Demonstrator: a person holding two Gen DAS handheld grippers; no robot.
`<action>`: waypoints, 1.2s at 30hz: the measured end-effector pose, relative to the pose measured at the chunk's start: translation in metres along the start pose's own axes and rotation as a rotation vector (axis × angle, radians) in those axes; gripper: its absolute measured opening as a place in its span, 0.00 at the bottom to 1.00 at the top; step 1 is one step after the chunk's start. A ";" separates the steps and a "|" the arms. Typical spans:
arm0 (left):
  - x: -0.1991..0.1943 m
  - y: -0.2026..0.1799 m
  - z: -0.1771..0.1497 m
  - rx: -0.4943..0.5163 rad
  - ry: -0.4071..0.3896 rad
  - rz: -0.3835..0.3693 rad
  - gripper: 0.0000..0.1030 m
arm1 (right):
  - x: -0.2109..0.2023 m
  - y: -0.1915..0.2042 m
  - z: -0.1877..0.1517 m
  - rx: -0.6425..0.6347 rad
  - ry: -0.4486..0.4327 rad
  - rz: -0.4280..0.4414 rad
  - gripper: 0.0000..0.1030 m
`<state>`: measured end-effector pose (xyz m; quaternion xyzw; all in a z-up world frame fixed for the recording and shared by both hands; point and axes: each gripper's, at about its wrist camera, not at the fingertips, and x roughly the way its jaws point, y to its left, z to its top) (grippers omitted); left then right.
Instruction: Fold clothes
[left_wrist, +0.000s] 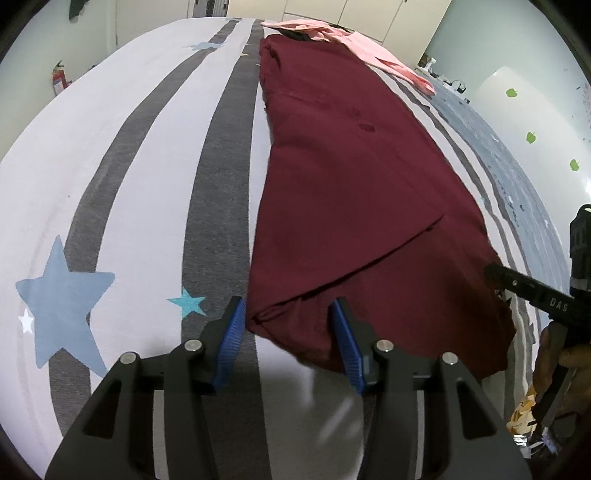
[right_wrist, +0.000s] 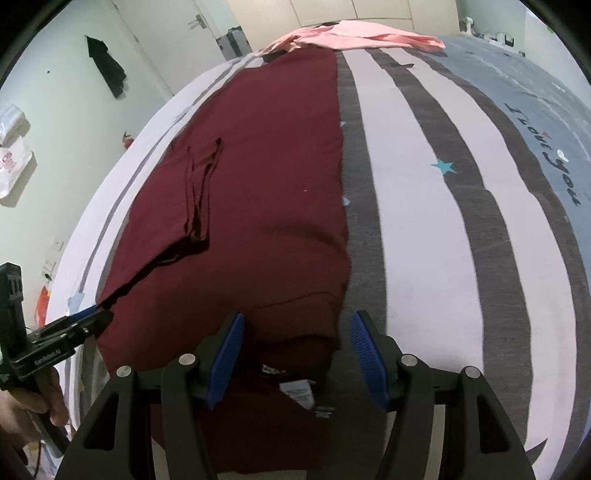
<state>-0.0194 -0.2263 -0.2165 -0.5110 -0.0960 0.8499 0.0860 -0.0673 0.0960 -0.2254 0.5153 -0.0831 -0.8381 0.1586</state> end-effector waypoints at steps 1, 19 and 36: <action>0.000 0.000 0.000 0.002 0.000 -0.003 0.40 | 0.001 0.001 0.000 0.001 0.000 0.006 0.56; -0.066 -0.019 -0.006 0.031 -0.063 -0.024 0.07 | -0.033 0.016 0.004 -0.119 0.004 0.068 0.06; -0.187 -0.039 -0.046 -0.097 0.029 -0.103 0.07 | -0.153 0.054 -0.059 -0.125 0.178 0.112 0.06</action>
